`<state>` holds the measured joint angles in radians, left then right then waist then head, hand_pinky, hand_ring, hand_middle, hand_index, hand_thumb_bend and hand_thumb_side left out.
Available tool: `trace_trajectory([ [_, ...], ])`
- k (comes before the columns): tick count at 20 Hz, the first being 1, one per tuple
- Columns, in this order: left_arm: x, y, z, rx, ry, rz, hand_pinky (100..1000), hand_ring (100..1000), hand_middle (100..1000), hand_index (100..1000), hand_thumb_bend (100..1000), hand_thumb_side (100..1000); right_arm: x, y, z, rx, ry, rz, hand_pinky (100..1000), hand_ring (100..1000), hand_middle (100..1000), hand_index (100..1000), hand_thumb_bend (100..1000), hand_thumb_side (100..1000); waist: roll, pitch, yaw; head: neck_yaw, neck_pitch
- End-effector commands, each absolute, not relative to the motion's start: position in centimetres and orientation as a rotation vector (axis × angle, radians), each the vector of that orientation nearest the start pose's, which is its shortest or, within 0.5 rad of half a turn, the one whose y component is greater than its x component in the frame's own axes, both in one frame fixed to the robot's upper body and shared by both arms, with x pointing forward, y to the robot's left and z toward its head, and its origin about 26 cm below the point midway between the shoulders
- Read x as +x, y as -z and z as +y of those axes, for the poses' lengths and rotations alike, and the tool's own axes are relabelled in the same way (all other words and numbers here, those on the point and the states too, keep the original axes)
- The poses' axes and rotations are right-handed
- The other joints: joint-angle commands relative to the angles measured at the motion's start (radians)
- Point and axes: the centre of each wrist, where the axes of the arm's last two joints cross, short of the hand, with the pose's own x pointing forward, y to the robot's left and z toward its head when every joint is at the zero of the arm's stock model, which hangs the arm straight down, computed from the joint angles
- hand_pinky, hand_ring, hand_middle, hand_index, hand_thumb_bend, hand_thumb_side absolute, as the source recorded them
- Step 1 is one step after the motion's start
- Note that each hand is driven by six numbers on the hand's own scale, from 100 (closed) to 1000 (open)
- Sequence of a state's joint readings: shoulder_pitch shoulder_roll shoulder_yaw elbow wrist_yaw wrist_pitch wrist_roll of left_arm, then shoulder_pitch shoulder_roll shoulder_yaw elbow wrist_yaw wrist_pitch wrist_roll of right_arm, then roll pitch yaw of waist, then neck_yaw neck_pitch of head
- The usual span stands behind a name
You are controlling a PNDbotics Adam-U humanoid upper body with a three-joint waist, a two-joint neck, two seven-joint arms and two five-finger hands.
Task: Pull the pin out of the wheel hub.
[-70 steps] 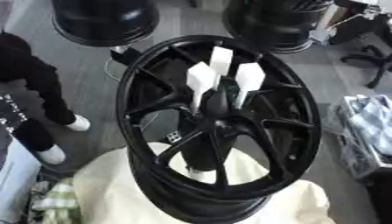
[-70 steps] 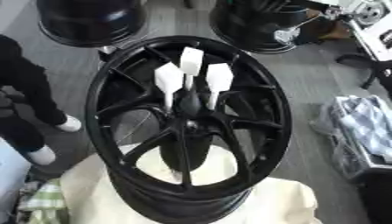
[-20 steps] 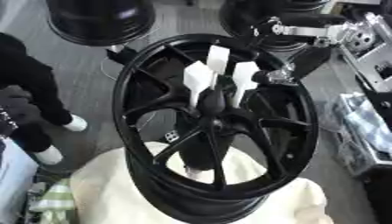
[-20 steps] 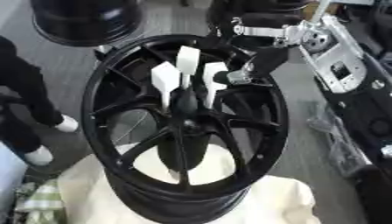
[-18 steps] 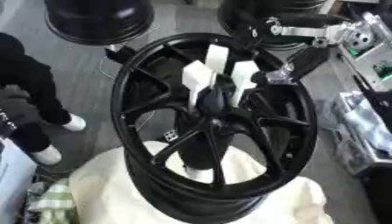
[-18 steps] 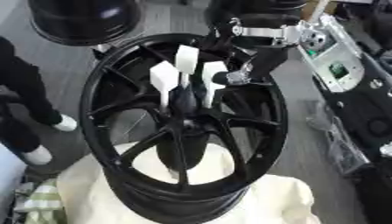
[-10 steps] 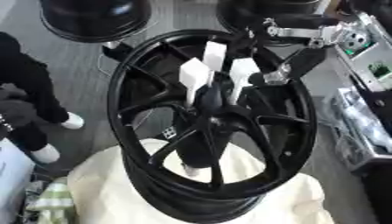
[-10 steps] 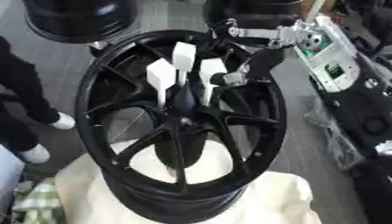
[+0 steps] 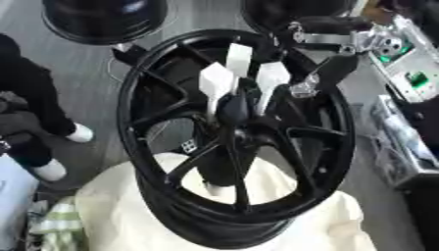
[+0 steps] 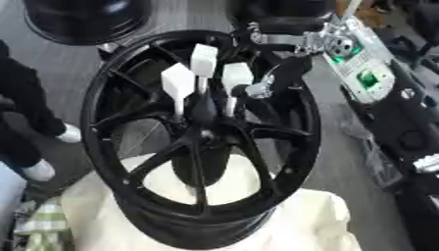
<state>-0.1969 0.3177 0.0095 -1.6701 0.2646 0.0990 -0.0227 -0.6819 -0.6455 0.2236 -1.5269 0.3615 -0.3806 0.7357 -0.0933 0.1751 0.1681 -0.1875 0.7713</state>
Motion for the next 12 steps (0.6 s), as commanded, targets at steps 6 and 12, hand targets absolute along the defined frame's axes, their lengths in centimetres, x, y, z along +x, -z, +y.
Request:
trace_trajectory([
  [6, 32.29, -10.28, 30.20, -0.015, 0.154, -1.780, 724, 716, 634, 822, 245, 970, 39.34, -24.57, -28.81, -0.448, -1.908, -1.661, 817, 806, 769, 820, 361, 618, 0.009, -0.005, 0.003, -0.010, -0.001],
  [12, 32.30, -10.24, 30.13, -0.017, 0.161, -1.778, 723, 715, 634, 822, 244, 973, 39.48, -24.39, -29.31, -0.484, -1.898, -1.636, 815, 799, 765, 811, 350, 621, 0.011, -0.002, 0.005, -0.014, -0.001],
])
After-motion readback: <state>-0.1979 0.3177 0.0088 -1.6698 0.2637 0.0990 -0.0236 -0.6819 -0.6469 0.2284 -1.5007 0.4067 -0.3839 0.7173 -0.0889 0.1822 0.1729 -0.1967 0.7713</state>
